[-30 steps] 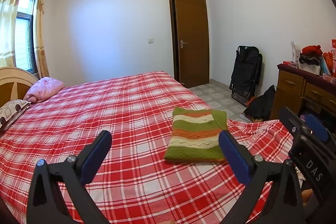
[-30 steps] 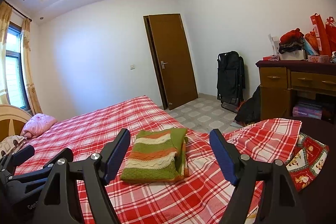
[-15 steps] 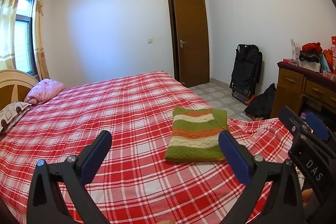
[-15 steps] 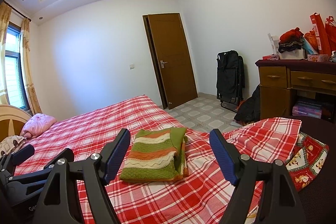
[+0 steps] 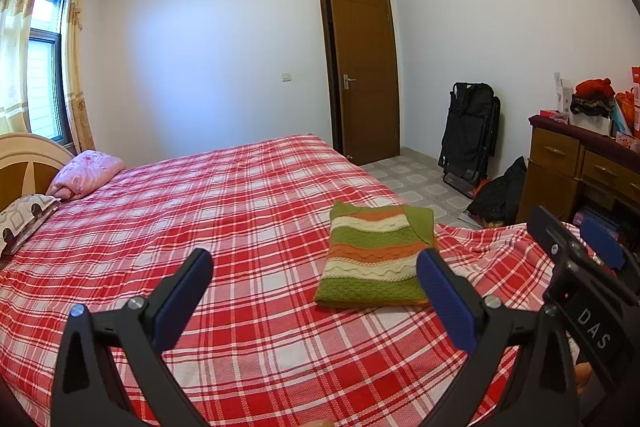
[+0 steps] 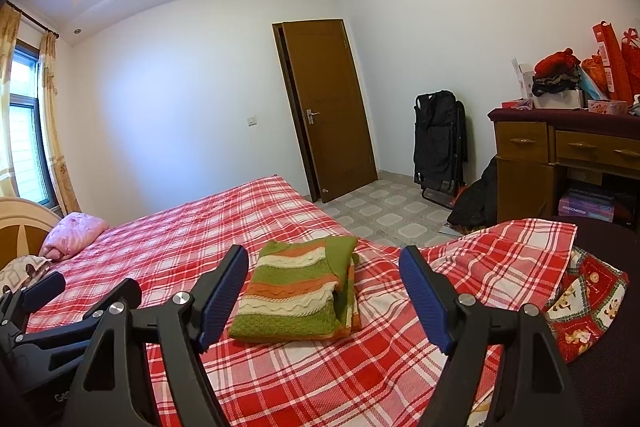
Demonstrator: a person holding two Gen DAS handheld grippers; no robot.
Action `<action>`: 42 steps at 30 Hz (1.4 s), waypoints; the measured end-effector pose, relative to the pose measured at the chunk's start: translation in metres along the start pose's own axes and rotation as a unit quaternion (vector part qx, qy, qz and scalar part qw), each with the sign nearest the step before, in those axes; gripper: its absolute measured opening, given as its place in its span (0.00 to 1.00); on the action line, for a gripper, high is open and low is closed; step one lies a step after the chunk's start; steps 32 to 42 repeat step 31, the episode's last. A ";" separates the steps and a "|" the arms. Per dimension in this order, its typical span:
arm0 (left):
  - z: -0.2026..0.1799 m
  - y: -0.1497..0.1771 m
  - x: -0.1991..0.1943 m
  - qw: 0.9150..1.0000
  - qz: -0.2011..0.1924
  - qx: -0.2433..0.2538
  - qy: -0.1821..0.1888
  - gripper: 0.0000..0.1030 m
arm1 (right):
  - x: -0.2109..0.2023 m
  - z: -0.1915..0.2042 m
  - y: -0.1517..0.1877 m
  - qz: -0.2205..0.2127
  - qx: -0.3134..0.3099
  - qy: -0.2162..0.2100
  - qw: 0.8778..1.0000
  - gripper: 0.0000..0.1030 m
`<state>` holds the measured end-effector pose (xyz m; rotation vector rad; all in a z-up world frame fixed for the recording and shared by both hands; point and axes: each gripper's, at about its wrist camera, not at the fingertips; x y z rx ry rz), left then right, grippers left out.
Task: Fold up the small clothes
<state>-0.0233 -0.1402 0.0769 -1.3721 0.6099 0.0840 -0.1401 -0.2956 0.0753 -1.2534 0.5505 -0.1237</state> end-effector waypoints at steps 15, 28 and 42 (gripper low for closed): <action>0.013 0.005 0.010 1.000 0.019 -0.007 -0.008 1.00 | 0.000 0.002 0.003 -0.001 -0.001 0.003 1.000 0.76; 0.013 0.006 0.008 1.000 0.011 -0.004 -0.005 1.00 | 0.003 0.002 0.004 0.004 -0.001 0.001 1.000 0.76; 0.013 0.006 0.009 1.000 0.012 -0.002 -0.009 1.00 | 0.005 0.001 0.005 0.008 0.000 0.001 1.000 0.76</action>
Point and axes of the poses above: each gripper's, at about its wrist camera, not at the fingertips, and x roughly the way its jaws point, z to its left, y to its underside, and after that the axes turned 6 degrees about z, right-handed
